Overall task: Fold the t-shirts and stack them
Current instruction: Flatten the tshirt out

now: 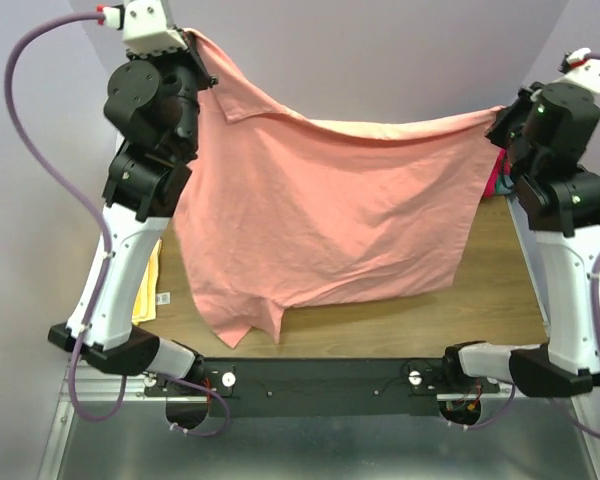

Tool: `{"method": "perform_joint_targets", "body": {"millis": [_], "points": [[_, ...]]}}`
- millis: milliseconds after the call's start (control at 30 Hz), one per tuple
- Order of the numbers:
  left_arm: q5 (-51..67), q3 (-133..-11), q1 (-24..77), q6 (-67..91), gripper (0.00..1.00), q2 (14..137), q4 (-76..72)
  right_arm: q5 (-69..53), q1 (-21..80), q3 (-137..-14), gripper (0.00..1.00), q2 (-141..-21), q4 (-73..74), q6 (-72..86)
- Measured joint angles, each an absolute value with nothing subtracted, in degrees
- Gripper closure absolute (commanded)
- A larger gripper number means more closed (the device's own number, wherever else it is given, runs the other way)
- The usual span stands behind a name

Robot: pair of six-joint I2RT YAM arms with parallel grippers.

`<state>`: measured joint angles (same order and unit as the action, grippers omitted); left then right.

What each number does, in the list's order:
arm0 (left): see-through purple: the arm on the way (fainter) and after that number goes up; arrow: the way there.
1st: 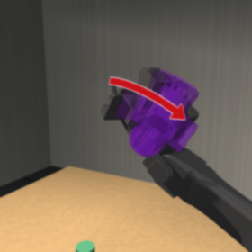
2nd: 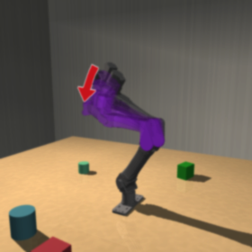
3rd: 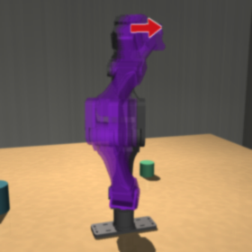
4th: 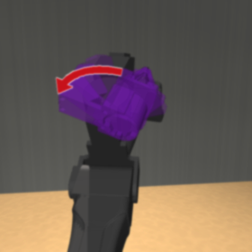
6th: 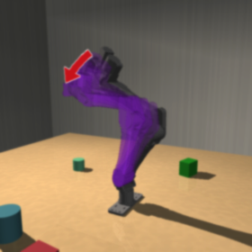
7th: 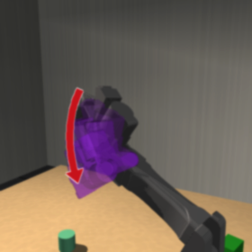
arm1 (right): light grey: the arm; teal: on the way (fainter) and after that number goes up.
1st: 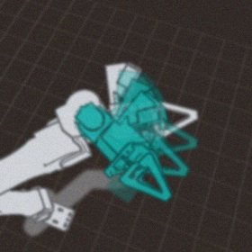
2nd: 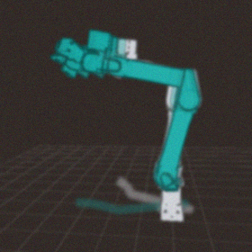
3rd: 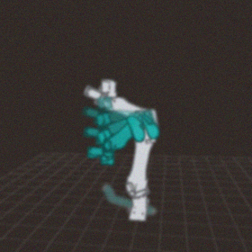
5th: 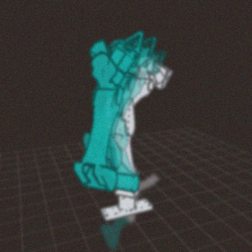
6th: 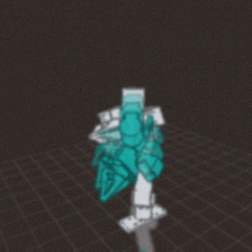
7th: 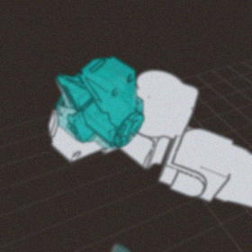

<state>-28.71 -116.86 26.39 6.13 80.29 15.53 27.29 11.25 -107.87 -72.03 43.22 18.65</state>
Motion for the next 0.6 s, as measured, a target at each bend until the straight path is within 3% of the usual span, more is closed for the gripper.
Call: {"method": "perform_joint_targets", "body": {"millis": [300, 600], "points": [[-31.79, -125.47, 26.39, 2.02, 1.00, 84.84, 15.42, 27.57, 11.25, -111.22, 0.99, -76.25, 40.53, 16.51], [-32.38, -123.48, 27.20, 0.56, 1.00, 78.50, 15.92, 27.33, 11.25, -108.75, 0.99, -68.86, 39.00, 15.79]]}}
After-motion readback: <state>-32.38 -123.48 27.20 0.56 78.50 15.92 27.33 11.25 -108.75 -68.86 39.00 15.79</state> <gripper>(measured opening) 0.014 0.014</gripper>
